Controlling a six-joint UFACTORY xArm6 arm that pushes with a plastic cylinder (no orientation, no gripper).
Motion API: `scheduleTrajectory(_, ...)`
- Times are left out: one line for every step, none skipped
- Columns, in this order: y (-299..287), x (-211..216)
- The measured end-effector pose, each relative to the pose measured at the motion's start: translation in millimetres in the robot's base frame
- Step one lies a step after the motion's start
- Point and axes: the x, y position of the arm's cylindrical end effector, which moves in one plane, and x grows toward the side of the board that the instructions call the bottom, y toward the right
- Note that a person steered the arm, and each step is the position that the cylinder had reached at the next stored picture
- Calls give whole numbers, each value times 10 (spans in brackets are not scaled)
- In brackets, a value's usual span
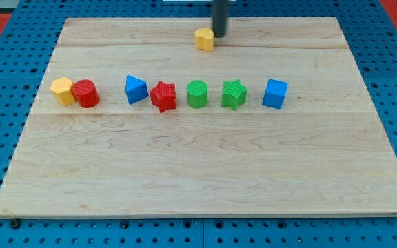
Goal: Move the yellow heart towards top left
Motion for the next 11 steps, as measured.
scheduleTrajectory(-789, -58)
scheduleTrajectory(-404, -132)
scheduleTrajectory(210, -122)
scheduleTrajectory(109, 133)
scheduleTrajectory(-433, 337)
scheduleTrajectory(-845, 391)
scheduleTrajectory(-372, 569)
scheduleTrajectory(-166, 875)
scheduleTrajectory(-491, 970)
scheduleTrajectory(-1119, 732)
scheduleTrajectory(-1782, 429)
